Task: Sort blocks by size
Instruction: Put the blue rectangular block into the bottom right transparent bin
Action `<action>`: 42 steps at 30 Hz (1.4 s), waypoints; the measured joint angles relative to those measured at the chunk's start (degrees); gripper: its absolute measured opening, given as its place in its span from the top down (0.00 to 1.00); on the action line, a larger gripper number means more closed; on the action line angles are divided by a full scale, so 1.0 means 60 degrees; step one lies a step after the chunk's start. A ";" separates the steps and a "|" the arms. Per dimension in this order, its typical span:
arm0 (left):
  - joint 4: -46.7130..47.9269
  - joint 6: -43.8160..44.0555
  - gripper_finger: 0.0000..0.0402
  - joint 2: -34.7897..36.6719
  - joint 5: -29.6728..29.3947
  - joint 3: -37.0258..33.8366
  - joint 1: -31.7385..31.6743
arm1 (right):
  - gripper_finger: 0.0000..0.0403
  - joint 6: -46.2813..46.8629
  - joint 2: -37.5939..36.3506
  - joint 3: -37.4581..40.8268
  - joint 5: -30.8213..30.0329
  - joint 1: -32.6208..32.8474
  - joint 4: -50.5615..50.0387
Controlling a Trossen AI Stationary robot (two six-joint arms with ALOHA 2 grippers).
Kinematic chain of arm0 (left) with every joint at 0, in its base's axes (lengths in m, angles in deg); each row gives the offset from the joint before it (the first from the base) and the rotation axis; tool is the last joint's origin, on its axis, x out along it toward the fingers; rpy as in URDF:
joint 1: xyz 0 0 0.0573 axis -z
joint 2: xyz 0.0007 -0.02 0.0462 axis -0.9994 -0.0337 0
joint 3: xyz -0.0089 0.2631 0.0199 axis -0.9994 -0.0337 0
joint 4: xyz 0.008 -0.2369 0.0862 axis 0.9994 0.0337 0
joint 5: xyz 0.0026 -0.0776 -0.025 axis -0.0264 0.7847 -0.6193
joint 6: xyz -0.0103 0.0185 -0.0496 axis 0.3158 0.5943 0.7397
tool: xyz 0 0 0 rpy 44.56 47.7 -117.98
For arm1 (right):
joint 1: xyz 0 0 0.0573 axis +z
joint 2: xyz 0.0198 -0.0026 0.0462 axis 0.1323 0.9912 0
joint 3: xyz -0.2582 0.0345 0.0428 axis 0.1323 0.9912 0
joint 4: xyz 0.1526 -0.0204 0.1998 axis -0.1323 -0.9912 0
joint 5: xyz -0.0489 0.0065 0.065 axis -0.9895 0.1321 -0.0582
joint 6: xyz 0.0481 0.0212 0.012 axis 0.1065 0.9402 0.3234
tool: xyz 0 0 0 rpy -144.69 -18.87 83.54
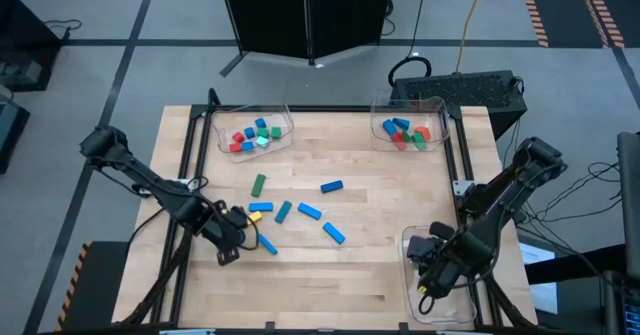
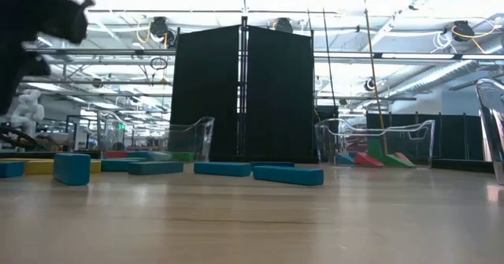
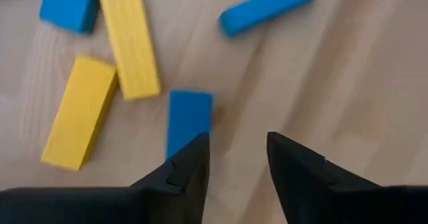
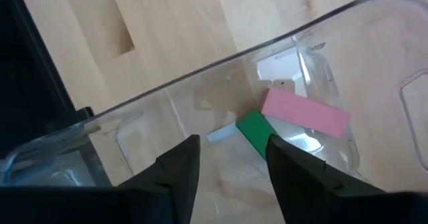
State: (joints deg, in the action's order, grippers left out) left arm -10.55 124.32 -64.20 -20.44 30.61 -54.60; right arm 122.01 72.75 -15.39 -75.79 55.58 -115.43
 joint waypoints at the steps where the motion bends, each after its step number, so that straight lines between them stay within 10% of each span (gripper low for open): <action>1: 0.0045 -0.0004 0.60 -0.0149 0.0020 -0.0095 0.0044 | 0.59 0.0000 -0.0050 0.0000 -0.0033 -0.0010 0.0006; 12: 0.0645 -0.0732 0.31 -0.1934 0.0071 -0.0219 0.0142 | 0.59 -0.0024 -0.0122 -0.0001 -0.0287 -0.0017 0.0040; 22: 0.0720 -0.1112 0.27 -0.2738 -0.0126 -0.0171 0.0145 | 0.59 -0.0179 -0.0125 -0.0001 -0.0934 -0.0017 0.0135; 42: 0.0151 -0.1359 0.68 -0.2753 -0.0112 -0.0201 0.0149 | 0.59 -0.1062 -0.0100 0.0000 -0.1263 -0.0072 0.0486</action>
State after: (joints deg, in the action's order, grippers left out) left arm -9.65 116.16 -80.72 -21.11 29.40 -53.70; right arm 115.64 72.15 -15.39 -83.37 55.15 -112.51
